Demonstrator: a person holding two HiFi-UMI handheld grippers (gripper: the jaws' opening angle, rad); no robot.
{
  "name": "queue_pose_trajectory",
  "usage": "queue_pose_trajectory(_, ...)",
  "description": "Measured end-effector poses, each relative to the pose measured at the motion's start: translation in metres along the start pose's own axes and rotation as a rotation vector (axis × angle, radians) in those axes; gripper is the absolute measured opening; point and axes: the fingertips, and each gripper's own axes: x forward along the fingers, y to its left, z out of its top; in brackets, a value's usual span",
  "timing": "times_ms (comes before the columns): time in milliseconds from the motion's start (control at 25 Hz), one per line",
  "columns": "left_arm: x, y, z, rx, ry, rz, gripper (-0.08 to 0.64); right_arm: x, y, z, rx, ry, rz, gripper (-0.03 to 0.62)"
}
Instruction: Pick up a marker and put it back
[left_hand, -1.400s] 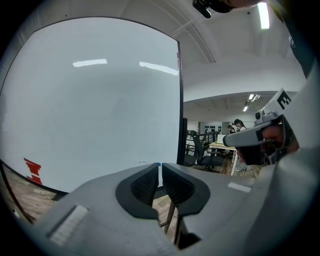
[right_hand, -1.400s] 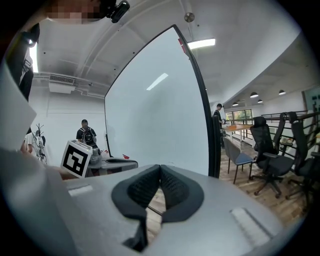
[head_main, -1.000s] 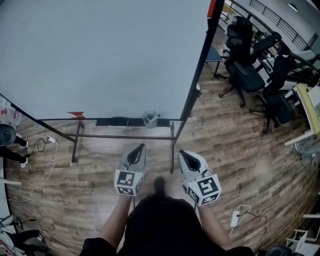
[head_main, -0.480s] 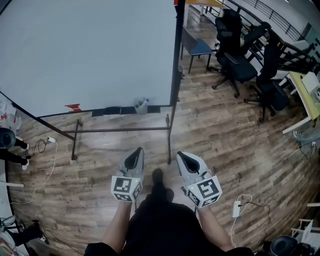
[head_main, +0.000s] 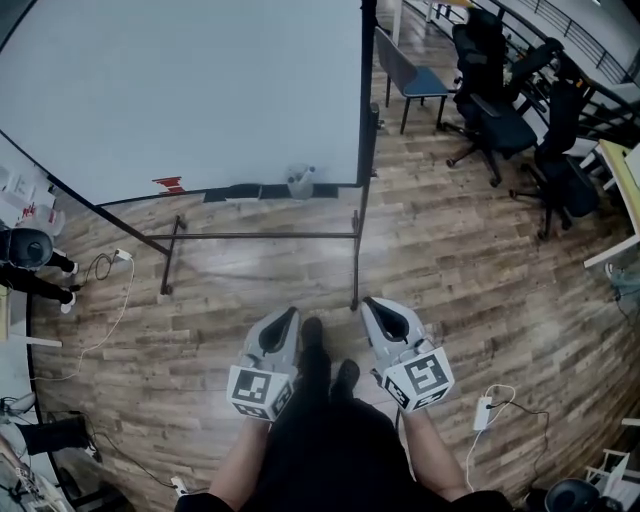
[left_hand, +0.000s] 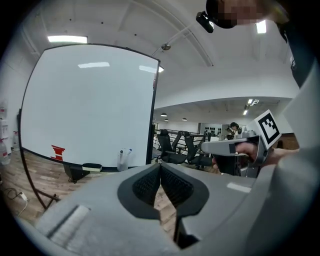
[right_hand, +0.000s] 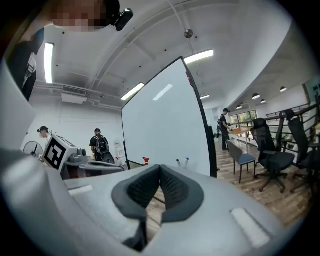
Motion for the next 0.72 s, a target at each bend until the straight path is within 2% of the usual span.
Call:
queue_pose_trajectory(240, -0.007, -0.008, 0.014, -0.003, -0.045, -0.001, 0.011, -0.005, 0.013, 0.017, -0.044, -0.082, 0.013, 0.002)
queue_pose_trajectory(720, -0.018, 0.006, 0.034, 0.003, -0.111, -0.017, 0.011, 0.002, 0.041, 0.029, -0.102, -0.082, 0.014, 0.002)
